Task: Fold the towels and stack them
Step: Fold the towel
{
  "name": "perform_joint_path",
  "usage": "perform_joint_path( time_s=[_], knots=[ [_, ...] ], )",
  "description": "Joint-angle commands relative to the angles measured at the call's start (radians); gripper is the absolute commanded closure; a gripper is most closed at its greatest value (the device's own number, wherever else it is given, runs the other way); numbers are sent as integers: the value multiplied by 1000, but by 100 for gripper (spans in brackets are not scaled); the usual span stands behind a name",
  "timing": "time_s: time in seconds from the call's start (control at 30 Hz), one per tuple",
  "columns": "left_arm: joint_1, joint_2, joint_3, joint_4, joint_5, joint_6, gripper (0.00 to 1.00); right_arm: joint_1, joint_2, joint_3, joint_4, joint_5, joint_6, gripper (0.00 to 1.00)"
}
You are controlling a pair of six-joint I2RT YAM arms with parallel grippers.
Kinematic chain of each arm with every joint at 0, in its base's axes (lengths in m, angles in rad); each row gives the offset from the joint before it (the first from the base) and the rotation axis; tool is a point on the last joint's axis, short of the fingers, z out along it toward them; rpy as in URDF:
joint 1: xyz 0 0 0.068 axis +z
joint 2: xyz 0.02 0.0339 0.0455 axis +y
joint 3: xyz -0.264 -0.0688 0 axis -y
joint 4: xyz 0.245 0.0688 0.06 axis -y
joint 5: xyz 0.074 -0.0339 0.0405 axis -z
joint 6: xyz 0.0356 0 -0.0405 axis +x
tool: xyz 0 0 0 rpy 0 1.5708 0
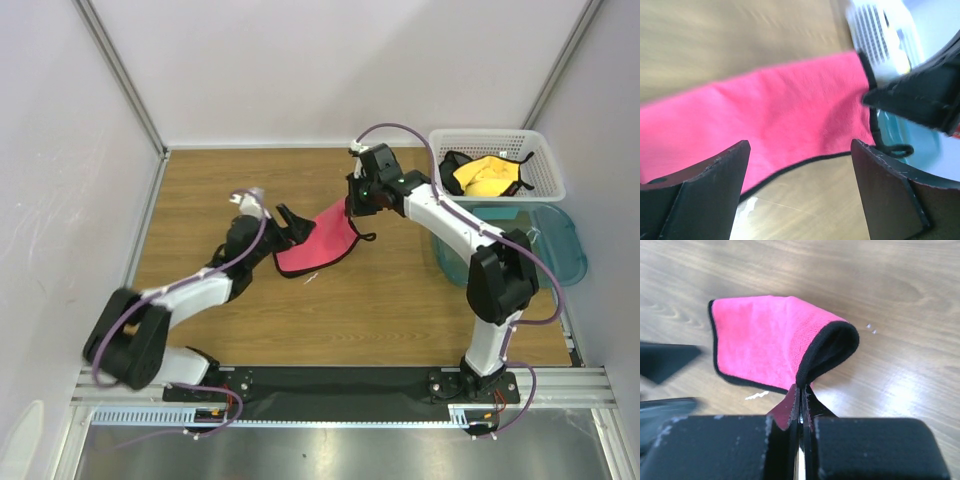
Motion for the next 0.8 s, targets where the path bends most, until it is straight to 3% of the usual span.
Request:
perform_joint_path(
  time_s=[0.0,0.1,0.37,0.77],
  knots=[
    [25,-175,-36,-199,-199,119,11,42,41,106,-68,92,-34,100],
    [42,-272,-102,-279,-330,133,10,89,94,178,-112,158,-57,100],
    [117,-420,-234,-345,-325,97,9,207,268,396,-253,337,-111,100],
    [184,-569,-336,-454,-348,91,9,332,472,640,-307,273,-117,100]
  ],
)
